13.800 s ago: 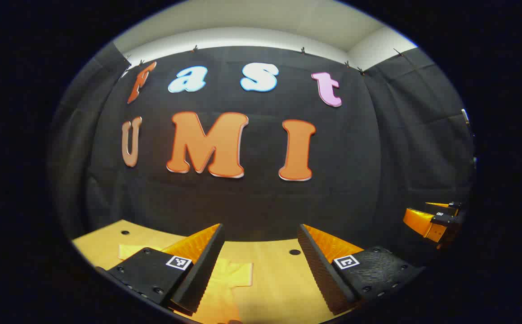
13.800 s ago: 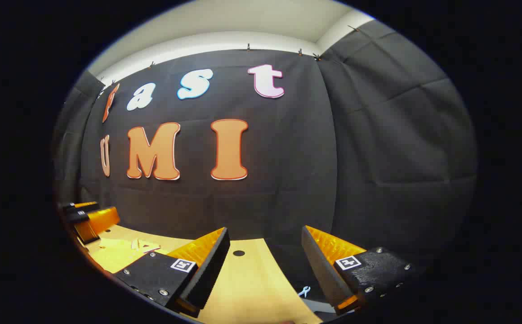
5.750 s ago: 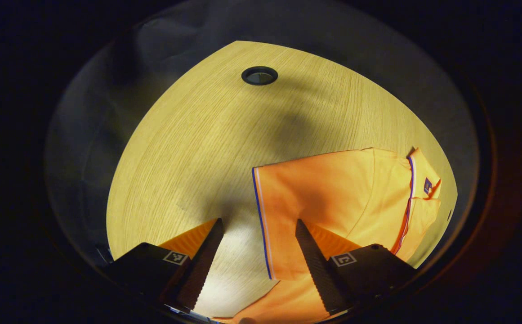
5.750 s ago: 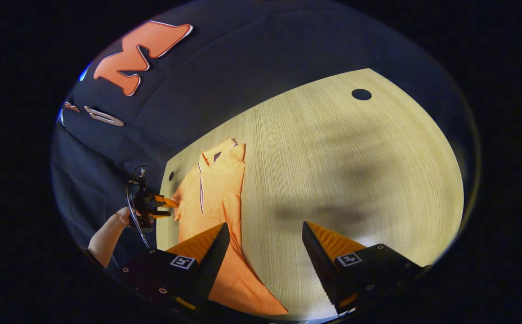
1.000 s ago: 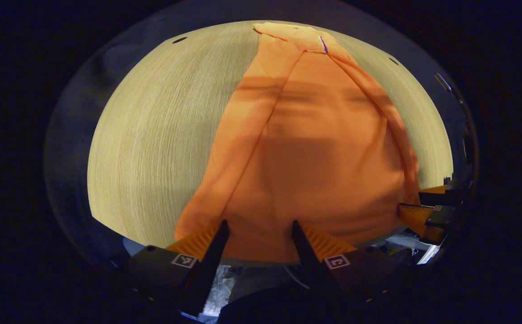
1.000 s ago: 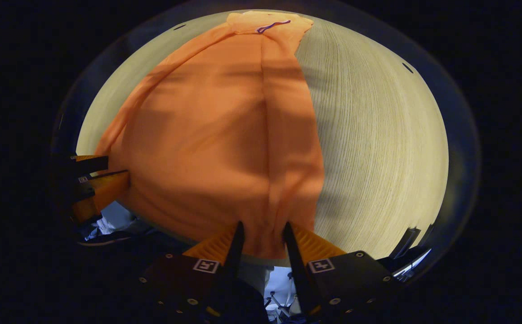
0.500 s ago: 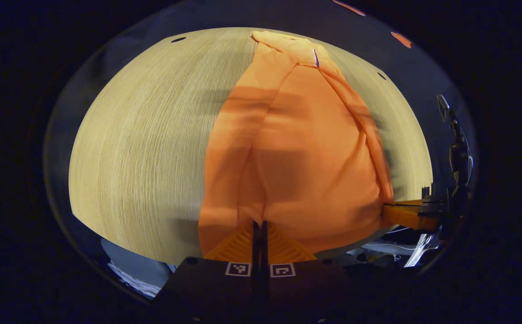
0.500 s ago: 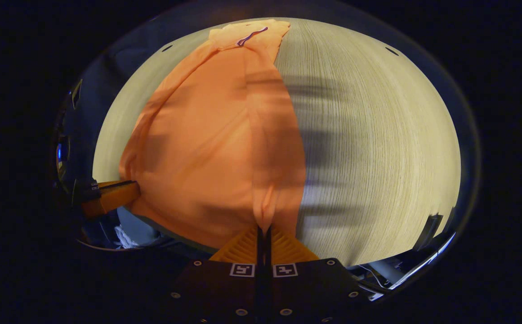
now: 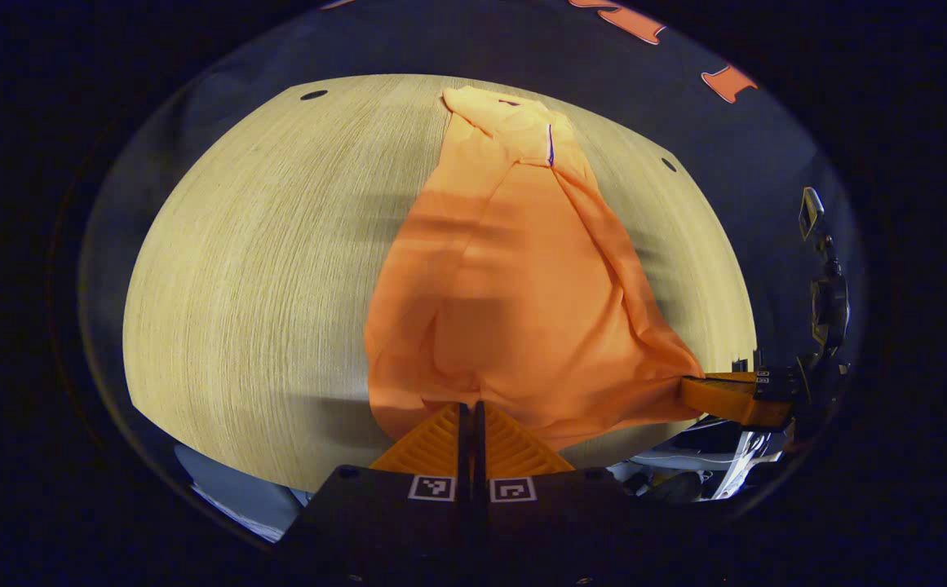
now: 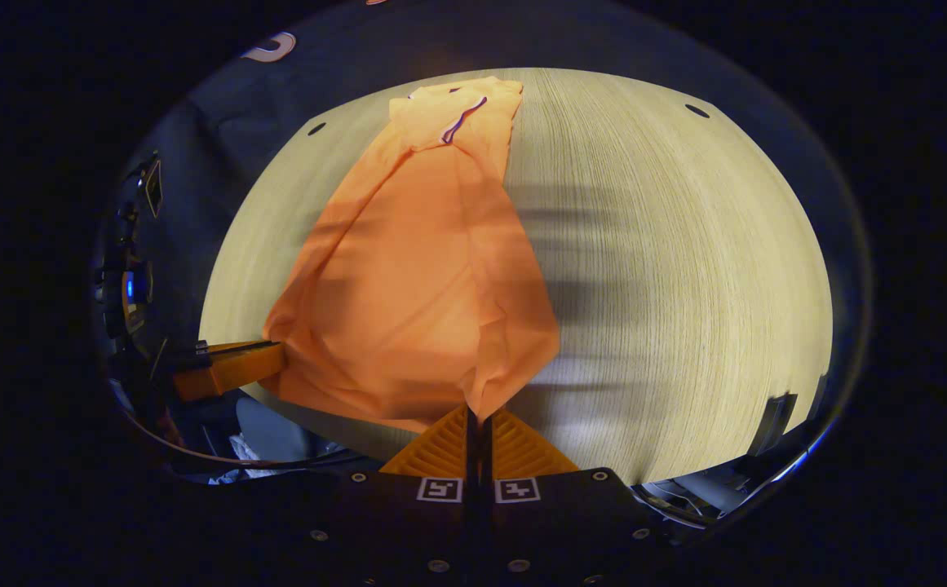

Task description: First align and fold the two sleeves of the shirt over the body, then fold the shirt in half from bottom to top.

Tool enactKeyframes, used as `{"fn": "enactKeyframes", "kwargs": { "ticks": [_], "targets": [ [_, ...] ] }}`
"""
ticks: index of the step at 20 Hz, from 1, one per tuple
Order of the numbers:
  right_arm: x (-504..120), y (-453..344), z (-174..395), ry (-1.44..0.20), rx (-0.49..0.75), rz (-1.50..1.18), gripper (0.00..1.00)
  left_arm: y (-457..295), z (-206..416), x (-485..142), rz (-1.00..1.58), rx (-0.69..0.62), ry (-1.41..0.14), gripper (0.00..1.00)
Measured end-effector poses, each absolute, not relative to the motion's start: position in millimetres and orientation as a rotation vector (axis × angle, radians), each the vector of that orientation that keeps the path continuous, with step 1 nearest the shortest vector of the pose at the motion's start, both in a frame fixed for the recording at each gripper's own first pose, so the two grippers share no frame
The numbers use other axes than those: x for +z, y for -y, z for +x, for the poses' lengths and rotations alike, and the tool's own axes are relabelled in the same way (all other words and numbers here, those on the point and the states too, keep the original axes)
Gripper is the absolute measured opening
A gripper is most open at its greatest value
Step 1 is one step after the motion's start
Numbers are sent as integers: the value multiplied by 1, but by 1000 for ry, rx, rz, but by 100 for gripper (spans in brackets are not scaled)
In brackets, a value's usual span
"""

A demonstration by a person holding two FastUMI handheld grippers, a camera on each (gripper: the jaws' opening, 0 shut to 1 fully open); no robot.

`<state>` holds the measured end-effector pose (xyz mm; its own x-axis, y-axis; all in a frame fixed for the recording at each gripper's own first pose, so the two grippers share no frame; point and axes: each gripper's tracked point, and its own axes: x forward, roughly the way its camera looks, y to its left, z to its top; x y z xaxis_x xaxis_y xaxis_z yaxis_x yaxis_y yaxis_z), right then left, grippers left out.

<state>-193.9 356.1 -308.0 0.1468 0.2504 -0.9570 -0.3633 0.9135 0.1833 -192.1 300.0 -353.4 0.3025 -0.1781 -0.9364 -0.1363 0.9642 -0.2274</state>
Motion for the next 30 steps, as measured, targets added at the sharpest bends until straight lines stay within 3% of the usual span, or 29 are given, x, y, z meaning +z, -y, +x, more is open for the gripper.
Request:
{"fn": "enactKeyframes", "kwargs": {
  "ticks": [5, 15, 24, 30],
  "targets": [
    [-284, -367, -169, -1280, 448, -54, 0, -306, -160, -329, -303, -37, -1189, 1],
    [-243, -401, -69, -1091, 465, -21, 0, -329, -54, -284, -283, -39, -1004, 1],
    [-215, -439, 52, -933, 460, -23, 0, -366, 93, -247, -269, -39, -846, 1],
    [-233, -463, 138, -899, 433, -42, 0, -381, 189, -254, -266, -32, -797, 1]
  ]
}}
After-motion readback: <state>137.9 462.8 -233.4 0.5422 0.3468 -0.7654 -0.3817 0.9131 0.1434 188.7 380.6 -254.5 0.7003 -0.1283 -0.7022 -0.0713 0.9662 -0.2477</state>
